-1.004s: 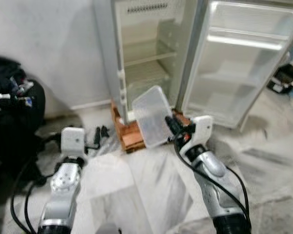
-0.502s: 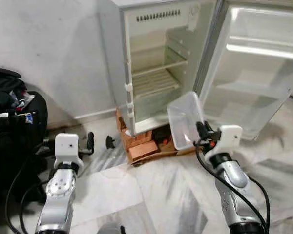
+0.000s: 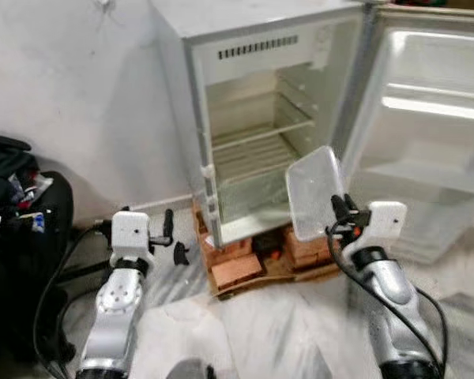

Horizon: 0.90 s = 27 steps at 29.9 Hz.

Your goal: Restocking fridge

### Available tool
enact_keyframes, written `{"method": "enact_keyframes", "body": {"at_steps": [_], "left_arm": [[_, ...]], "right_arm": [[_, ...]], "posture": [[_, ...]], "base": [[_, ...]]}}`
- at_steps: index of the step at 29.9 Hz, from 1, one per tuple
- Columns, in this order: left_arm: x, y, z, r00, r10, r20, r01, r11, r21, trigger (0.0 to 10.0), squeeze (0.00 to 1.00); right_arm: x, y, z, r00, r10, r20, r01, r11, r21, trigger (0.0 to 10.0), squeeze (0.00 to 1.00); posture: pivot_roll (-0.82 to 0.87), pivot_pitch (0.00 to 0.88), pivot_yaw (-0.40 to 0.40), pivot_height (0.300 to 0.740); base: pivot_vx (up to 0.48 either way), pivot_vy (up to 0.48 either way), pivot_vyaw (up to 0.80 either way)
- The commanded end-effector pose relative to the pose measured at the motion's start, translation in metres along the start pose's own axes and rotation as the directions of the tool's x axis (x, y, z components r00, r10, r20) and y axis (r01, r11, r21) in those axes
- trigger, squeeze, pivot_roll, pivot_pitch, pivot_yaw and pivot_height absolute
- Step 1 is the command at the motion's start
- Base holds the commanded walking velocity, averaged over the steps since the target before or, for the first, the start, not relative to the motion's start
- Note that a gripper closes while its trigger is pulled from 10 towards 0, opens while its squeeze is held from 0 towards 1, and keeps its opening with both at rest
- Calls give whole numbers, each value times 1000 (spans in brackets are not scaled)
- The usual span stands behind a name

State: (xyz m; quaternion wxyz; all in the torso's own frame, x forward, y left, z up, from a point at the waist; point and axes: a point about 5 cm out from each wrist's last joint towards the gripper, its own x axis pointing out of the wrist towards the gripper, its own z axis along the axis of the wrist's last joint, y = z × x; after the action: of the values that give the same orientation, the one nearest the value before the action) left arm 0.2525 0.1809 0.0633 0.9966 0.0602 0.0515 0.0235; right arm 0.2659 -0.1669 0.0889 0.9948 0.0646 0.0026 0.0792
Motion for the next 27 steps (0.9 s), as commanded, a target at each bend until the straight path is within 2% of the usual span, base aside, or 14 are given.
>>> {"method": "enact_keyframes", "body": {"at_steps": [1,15,19,27], "left_arm": [[2,-6,4,1000,-15,15,15,1000,-2,10000,0],[2,-6,4,1000,-15,15,15,1000,-2,10000,0],[3,-5,-3,996,77,-52,-80,994,-77,10000,0],[3,-5,-3,995,75,-59,-80,994,-75,10000,0]], "right_arm": [[-3,-9,3,1000,-28,7,28,999,-16,10000,0],[-3,-9,3,1000,-28,7,28,999,-16,10000,0],[8,2,11,998,64,24,-63,997,-36,10000,0],[10,2,11,998,59,27,-58,998,-35,10000,0]], "posture": [[-48,0,24,740],[-48,0,24,740],[-50,0,14,740],[-50,0,14,740]], "base": [[454,0,0],[454,0,0],[0,0,728],[0,0,710]]}}
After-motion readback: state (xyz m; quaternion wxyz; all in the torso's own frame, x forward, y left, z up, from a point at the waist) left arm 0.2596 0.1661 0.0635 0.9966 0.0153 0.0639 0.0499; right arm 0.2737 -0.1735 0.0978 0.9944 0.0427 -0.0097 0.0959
